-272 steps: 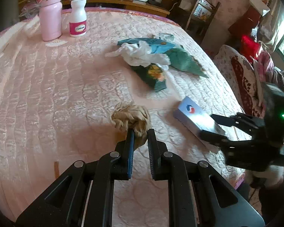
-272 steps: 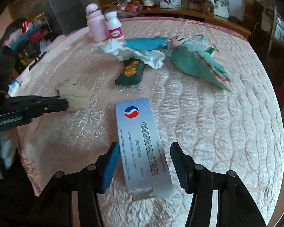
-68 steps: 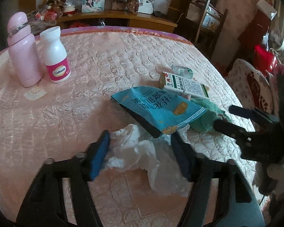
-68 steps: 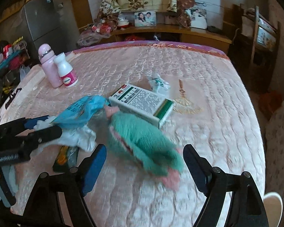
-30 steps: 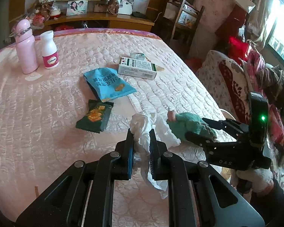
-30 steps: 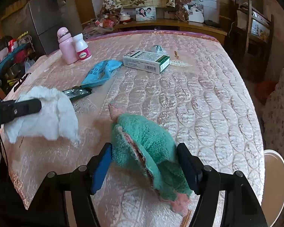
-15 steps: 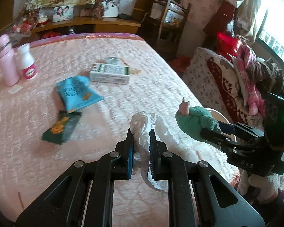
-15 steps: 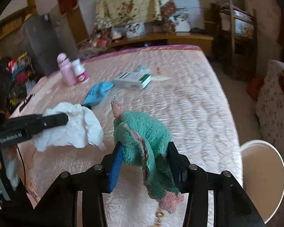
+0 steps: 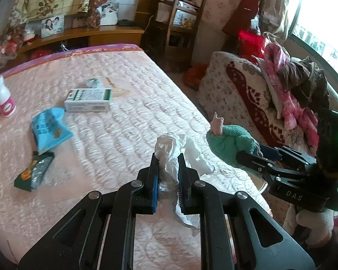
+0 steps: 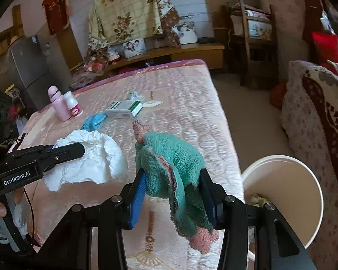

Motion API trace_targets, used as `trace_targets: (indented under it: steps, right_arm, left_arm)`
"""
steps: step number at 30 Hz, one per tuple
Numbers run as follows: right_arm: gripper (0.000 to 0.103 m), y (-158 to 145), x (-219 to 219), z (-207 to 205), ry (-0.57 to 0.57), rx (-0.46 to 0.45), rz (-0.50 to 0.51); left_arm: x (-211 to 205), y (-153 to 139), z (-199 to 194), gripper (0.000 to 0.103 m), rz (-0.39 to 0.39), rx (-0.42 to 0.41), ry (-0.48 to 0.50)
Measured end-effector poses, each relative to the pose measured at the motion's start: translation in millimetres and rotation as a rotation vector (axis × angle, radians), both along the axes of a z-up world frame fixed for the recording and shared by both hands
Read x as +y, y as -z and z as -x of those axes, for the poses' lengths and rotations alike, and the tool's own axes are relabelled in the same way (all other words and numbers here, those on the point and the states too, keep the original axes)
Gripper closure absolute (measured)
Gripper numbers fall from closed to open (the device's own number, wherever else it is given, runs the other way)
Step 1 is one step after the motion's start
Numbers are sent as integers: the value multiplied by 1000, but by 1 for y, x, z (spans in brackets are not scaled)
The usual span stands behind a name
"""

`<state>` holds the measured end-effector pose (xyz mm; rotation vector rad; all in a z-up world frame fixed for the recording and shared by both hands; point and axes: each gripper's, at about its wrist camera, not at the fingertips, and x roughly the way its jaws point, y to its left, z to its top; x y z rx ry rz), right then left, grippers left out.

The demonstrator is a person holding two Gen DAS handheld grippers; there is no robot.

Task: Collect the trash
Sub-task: 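Carry the tissue and green towel to the bucket and open both tools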

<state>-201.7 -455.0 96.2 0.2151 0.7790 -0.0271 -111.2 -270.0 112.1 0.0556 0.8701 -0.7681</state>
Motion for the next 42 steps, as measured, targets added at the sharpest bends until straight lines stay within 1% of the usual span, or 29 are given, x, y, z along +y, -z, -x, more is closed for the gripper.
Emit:
trace_targets:
  steps: [9, 18, 25, 34, 42]
  right_arm:
    - [58, 2, -33, 18, 76, 10, -3]
    - [58, 7, -64, 35, 145, 19, -7]
    - [58, 12, -90, 51, 205, 31, -12]
    - [58, 22, -121, 70, 288, 54, -9]
    - [58, 30, -142, 80, 346, 72, -16]
  left_arm:
    - [-35, 4, 6, 92, -5, 1, 44]
    - [-71, 5, 17, 92, -27, -23, 99]
    - [-99, 7, 22, 92, -23, -22, 134]
    - [-136, 12, 30, 92, -12, -9, 188]
    - [-162, 20, 35, 92, -9, 14, 212]
